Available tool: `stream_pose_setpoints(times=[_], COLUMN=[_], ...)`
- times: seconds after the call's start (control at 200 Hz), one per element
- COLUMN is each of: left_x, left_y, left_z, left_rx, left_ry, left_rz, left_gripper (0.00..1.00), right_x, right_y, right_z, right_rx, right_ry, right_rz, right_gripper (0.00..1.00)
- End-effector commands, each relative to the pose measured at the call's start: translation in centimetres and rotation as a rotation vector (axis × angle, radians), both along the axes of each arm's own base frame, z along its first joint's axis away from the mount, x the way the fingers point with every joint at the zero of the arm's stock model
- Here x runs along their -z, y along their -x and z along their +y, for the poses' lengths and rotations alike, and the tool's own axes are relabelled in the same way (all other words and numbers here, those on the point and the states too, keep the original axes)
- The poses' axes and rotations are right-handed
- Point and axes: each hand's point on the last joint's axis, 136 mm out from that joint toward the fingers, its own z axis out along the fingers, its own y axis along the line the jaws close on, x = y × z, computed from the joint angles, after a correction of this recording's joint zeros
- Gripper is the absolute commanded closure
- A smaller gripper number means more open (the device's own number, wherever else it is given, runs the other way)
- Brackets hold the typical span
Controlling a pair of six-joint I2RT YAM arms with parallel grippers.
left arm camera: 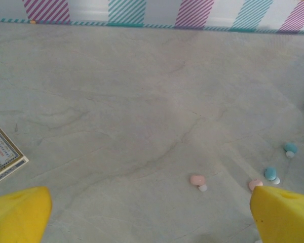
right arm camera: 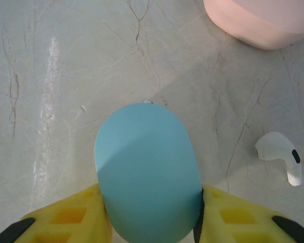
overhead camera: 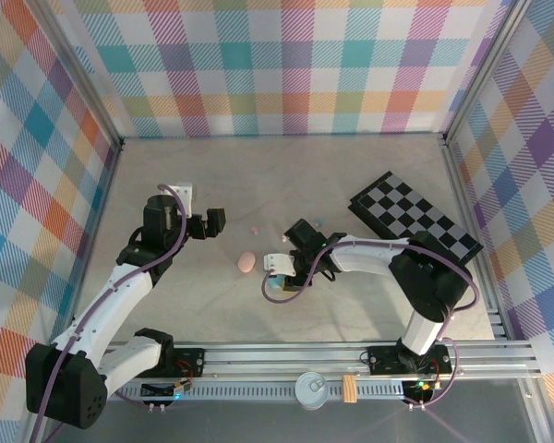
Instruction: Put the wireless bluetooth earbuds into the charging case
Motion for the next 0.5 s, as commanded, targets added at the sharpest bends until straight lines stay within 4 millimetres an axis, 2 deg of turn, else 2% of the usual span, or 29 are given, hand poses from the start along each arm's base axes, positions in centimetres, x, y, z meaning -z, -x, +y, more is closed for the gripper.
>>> stream_pose_setpoints(times=[0.0,0.065,0.14,0.26,0.395,0.495], left_x=[-1.3,-1.7,-1.8,-1.7,-2.1,-2.2], left_y=[-0.1,0.2,0.8,2.5,4.1,4.5], left_z=[-2.0,-3.3,-5.0,-7.8,-10.7,-12.5], left_rx=[0.066,0.115,0.190,0.334,0.468,0.539], left_ry=[0.020,-0.009,-0.053,-0.126,-0.080,-0.017], left_rz=[-0.082,-0.126,-0.165,-0.232,-0.293,-0.302], left_gripper=[0.00,0.00,0.00,0.00,0.00,0.00], right_x=[-2.5,-3.8,-5.4,-8.0,-11.1,-13.3], right_y=[0.4,0.1,-0.4,-1.5,-2.6,-3.3], right_z=[0.4,0.2,0.0,-1.0,-2.7,-3.9], right_rx=[0.004,0.025,0.056,0.116,0.193,0.233], right_ry=[-0.042,-0.066,-0.106,-0.155,-0.199,-0.226], right_rz=[0.008,0.011,0.015,0.012,0.021,0.016], right_gripper=[0.61,0.62,0.68,0.68,0.68,0.68])
